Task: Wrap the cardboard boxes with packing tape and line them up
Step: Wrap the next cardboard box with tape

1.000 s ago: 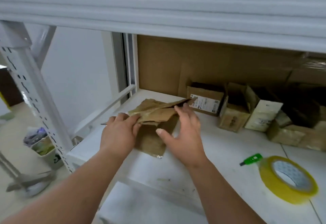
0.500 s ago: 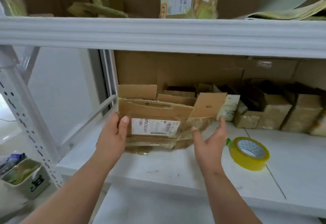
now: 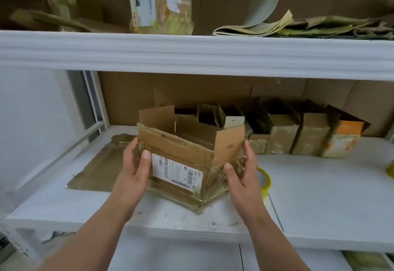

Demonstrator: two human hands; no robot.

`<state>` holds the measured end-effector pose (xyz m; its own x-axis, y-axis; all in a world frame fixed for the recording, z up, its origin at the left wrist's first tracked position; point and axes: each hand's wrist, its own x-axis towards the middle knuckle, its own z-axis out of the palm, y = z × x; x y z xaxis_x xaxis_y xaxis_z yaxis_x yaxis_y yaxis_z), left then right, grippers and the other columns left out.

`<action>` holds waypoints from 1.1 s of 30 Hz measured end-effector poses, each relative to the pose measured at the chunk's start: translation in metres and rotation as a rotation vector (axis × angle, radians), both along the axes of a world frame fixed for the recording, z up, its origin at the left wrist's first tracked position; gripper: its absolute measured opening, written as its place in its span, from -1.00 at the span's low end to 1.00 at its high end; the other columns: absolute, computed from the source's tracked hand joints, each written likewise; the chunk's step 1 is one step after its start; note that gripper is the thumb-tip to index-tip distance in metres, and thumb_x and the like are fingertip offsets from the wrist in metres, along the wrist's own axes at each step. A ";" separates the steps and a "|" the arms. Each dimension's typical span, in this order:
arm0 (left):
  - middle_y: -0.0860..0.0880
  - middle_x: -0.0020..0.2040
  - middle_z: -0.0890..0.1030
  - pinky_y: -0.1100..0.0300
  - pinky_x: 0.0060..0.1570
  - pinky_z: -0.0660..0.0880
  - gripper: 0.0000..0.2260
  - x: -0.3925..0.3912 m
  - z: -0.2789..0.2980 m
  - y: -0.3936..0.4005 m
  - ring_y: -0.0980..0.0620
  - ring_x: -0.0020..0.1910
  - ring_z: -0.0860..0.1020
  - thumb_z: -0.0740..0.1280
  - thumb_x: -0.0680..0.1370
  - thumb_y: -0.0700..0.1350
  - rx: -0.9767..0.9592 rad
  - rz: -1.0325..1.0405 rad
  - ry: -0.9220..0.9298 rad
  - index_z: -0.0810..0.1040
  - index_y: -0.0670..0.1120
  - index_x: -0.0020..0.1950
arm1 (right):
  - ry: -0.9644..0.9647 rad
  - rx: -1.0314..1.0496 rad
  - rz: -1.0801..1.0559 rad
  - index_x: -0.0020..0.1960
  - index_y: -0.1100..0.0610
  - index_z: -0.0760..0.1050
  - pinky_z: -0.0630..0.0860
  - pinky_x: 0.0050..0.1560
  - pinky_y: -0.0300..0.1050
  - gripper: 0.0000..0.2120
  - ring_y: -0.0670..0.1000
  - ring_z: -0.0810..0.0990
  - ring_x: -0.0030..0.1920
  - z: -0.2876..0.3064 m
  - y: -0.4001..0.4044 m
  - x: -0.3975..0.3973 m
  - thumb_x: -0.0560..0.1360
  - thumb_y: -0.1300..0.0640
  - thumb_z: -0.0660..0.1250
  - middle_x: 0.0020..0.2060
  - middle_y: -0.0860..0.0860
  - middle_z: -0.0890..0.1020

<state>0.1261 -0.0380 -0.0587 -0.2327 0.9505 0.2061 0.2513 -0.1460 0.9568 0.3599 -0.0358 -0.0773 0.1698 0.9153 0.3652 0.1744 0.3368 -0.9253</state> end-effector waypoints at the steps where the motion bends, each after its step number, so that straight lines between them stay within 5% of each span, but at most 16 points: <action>1: 0.25 0.33 0.35 -0.16 0.38 0.36 -0.48 0.005 0.000 0.000 0.01 0.37 0.40 0.08 0.52 0.37 -0.015 -0.009 -0.004 0.07 0.43 0.47 | -0.006 -0.011 0.022 0.39 -0.55 0.01 0.41 0.42 0.03 -0.34 -0.10 0.37 0.43 -0.002 0.000 0.005 0.62 0.08 0.25 0.47 -0.13 0.34; 6: 0.16 0.24 0.44 0.07 0.16 0.34 -0.61 0.020 0.010 0.001 0.03 0.25 0.41 0.07 0.61 0.25 -0.032 0.045 -0.024 0.25 0.20 0.41 | -0.184 0.047 0.040 0.36 -0.55 -0.03 0.32 0.40 -0.23 -0.34 -0.36 0.23 0.42 -0.009 0.001 0.021 0.64 0.13 0.20 0.41 -0.38 0.23; 9: 0.13 0.13 0.48 0.13 0.10 0.36 -0.63 0.022 0.021 0.003 0.05 0.19 0.46 0.10 0.57 0.24 0.026 0.080 -0.008 0.25 0.09 0.29 | -0.286 0.065 0.050 0.35 -0.58 0.02 0.31 0.31 -0.31 -0.37 -0.43 0.22 0.36 -0.012 0.008 0.025 0.65 0.12 0.18 0.37 -0.31 0.26; 12: 0.23 0.19 0.45 0.10 0.18 0.38 -0.48 0.024 0.025 -0.001 0.27 0.15 0.46 0.11 0.50 0.27 0.087 0.046 0.055 0.12 0.15 0.42 | -0.325 0.061 0.076 0.32 -0.57 0.12 0.34 0.34 -0.22 -0.42 -0.40 0.23 0.35 -0.012 0.015 0.026 0.66 0.13 0.15 0.38 -0.25 0.27; 15: 0.36 0.16 0.43 0.19 0.17 0.36 -0.57 0.022 0.025 -0.003 0.38 0.14 0.42 0.12 0.52 0.25 0.073 -0.004 0.017 0.20 0.28 0.39 | -0.229 -0.040 0.131 0.30 -0.45 0.32 0.27 0.43 -0.21 -0.54 -0.31 0.26 0.38 -0.010 0.017 0.025 0.67 0.13 0.12 0.43 -0.16 0.29; 22: 0.39 0.03 0.55 0.35 0.03 0.38 -0.82 0.017 0.035 -0.001 0.40 0.09 0.50 0.14 0.52 0.24 0.019 -0.074 0.068 0.47 0.38 0.08 | 0.046 -0.175 0.178 0.21 -0.29 0.53 0.32 0.45 0.00 -0.53 -0.23 0.40 0.33 -0.008 0.017 0.018 0.47 -0.38 0.02 0.30 -0.20 0.47; 25: 0.18 0.16 0.49 0.32 0.04 0.36 -0.70 0.012 0.038 0.005 0.27 0.13 0.47 0.12 0.47 0.31 -0.007 -0.090 0.211 0.54 0.25 0.02 | 0.127 -0.201 0.230 0.23 -0.27 0.54 0.38 0.41 0.11 -0.27 -0.06 0.49 0.33 -0.010 0.024 0.016 0.30 -0.65 0.03 0.27 -0.10 0.56; 29: 0.06 0.18 0.47 0.30 0.04 0.37 -0.44 0.005 0.039 0.011 0.15 0.11 0.47 0.13 0.47 0.31 -0.051 -0.081 0.262 0.52 -0.18 0.00 | 0.124 -0.220 0.265 0.29 -0.26 0.52 0.28 0.47 0.15 -0.19 -0.02 0.45 0.39 -0.009 0.033 0.013 0.30 -0.68 -0.05 0.32 -0.10 0.54; 33: 0.08 0.16 0.50 0.00 0.14 0.47 -0.51 -0.002 0.037 0.017 0.06 0.10 0.52 0.19 0.57 0.24 -0.090 -0.066 0.219 0.58 -0.19 0.05 | 0.120 -0.236 0.329 0.32 -0.30 0.49 0.18 0.52 0.18 -0.22 -0.02 0.34 0.47 -0.015 0.035 0.017 0.29 -0.68 0.01 0.40 -0.12 0.47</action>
